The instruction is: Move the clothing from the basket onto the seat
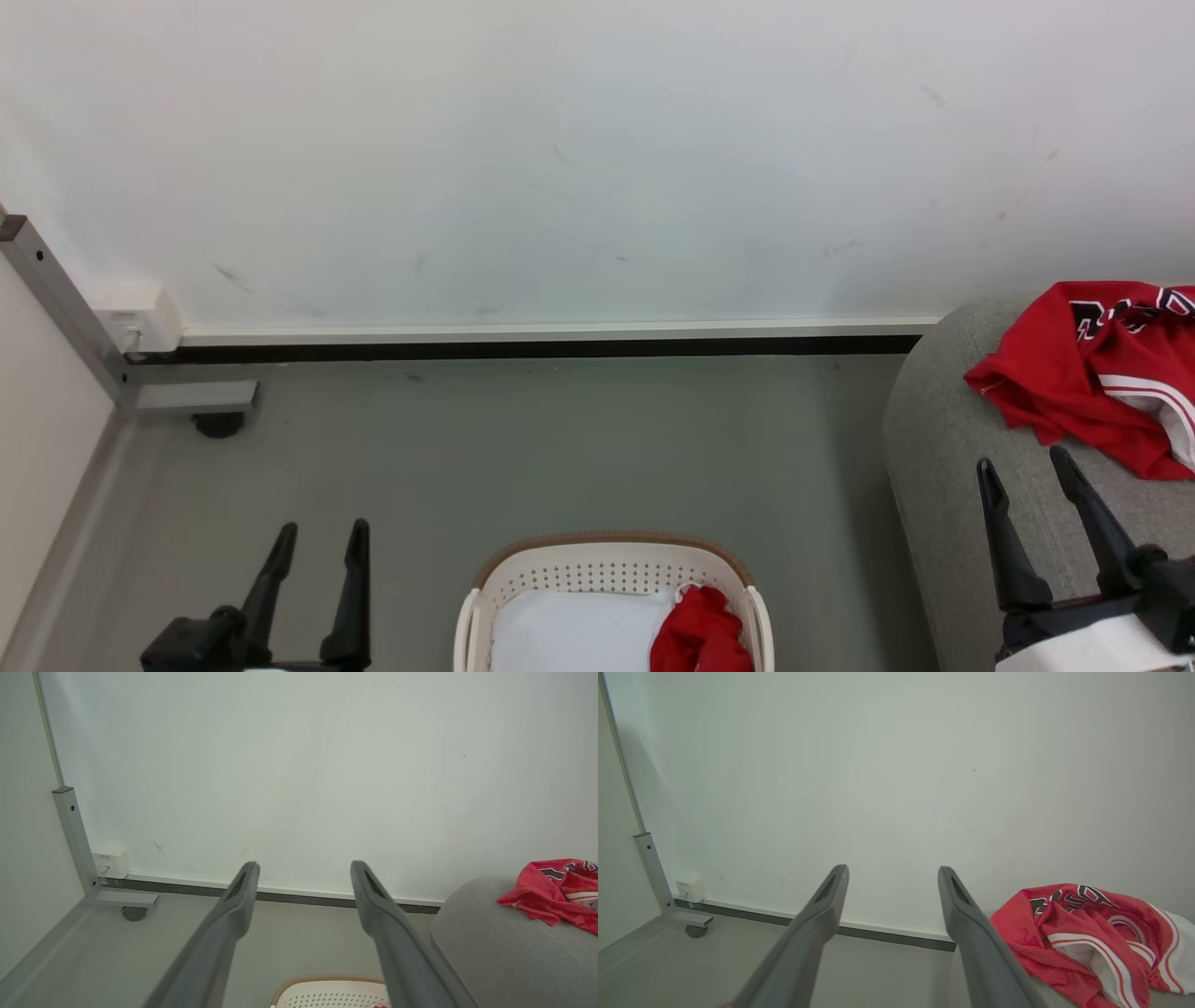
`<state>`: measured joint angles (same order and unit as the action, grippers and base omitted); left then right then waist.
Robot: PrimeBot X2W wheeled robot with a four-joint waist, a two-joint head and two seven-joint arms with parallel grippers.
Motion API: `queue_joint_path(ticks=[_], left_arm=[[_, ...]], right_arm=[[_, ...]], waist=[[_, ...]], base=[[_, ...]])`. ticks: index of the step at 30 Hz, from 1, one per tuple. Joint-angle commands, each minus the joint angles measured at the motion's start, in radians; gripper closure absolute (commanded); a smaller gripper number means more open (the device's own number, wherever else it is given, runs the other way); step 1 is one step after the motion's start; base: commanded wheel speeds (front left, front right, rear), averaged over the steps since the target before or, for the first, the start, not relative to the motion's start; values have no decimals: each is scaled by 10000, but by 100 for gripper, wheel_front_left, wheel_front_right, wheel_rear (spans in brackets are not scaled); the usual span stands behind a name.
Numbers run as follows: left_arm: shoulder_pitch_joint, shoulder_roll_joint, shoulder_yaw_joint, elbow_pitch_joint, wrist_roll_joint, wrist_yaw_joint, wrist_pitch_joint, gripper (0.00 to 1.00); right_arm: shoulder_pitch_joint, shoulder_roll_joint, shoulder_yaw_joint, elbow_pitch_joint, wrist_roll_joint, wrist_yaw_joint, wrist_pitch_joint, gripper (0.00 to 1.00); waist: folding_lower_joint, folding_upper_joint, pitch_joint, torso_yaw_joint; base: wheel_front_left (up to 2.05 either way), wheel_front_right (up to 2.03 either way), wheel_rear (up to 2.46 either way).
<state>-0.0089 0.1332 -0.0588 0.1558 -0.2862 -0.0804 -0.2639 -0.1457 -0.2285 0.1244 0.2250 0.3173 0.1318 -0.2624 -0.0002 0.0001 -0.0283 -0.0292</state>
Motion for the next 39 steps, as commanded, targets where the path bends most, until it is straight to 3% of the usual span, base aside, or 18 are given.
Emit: queue_joint_path(ticks=[1,8,30,39], left_arm=[[159,-70,127,-63,203,-83,-7,0],[379,-483,515,-33,671,-361,-7,0],[113,-755,596,51,964,-511,-7,0],[-528,-629,88,195,846,-513,-7,0]], right_arm=[[370,215,-219,-172,-130,-22,-30,0],[1223,1114,-910,-723,-623,-22,-32,0],[825,1140,-578,-607,-611,-22,-33,0],[257,1288,-669,-671,-560,-22,-32,0]], waist=[[2,-1,-2,27],[2,-1,35,19],[2,-1,266,-343],[2,-1,1170,-945]], base=[[0,0,0],[0,0,0],[0,0,0],[0,0,0]])
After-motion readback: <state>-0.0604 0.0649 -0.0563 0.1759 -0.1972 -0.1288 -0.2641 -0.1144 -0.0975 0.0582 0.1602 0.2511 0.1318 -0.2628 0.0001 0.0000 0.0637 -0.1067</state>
